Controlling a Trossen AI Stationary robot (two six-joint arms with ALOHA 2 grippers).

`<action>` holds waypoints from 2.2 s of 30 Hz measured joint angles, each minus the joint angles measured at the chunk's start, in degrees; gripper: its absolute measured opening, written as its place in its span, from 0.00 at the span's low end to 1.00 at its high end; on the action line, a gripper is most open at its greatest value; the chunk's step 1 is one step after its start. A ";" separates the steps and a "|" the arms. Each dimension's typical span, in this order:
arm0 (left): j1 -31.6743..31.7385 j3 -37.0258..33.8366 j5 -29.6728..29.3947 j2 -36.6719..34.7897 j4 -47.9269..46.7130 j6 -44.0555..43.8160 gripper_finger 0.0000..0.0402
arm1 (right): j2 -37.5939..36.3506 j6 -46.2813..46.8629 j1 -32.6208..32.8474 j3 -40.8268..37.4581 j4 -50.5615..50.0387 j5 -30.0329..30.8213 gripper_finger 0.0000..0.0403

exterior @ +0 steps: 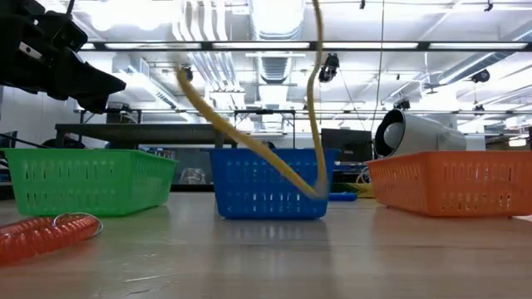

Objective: Pick & Place Office Desk Supplies
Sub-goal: Put the yellow rubber band into the orange bin

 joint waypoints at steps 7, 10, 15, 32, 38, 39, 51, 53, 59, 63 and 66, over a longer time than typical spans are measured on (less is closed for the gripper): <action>0.01 0.00 0.00 0.08 0.00 0.00 0.07 | -3.54 2.01 1.00 -0.02 -2.29 5.22 0.02; 0.02 0.01 0.00 0.25 0.00 0.00 0.07 | -4.95 4.86 1.28 0.00 -3.85 8.55 0.02; 0.01 0.02 0.01 0.41 -0.02 0.00 0.07 | -7.39 11.22 1.99 0.00 -8.40 13.61 0.02; 0.00 0.00 0.02 0.41 0.00 0.00 0.07 | -12.64 34.17 4.72 0.00 -23.19 29.51 0.02; 0.02 0.02 0.00 0.39 0.00 0.00 0.07 | -14.36 50.79 4.65 0.00 -34.34 32.11 0.02; 0.01 0.01 0.01 0.39 0.00 0.00 0.07 | -14.70 54.13 4.65 -0.01 -36.84 32.09 0.02; 0.02 0.02 0.00 0.37 0.00 0.00 0.07 | -15.69 82.14 4.65 0.00 -57.85 28.24 0.02; 0.00 0.00 0.01 0.37 0.00 0.00 0.07 | -15.69 83.11 4.65 0.00 -58.76 27.49 0.02; 0.01 0.01 0.00 0.37 0.00 0.00 0.07 | -15.64 83.44 4.61 -0.02 -59.46 27.33 0.02; 0.00 0.01 0.01 0.37 -0.02 0.00 0.07 | -15.61 83.47 4.17 -0.81 -59.58 27.00 0.02; 0.00 0.01 0.01 0.37 0.00 0.00 0.07 | -15.61 83.60 3.17 -1.91 -59.58 24.62 0.02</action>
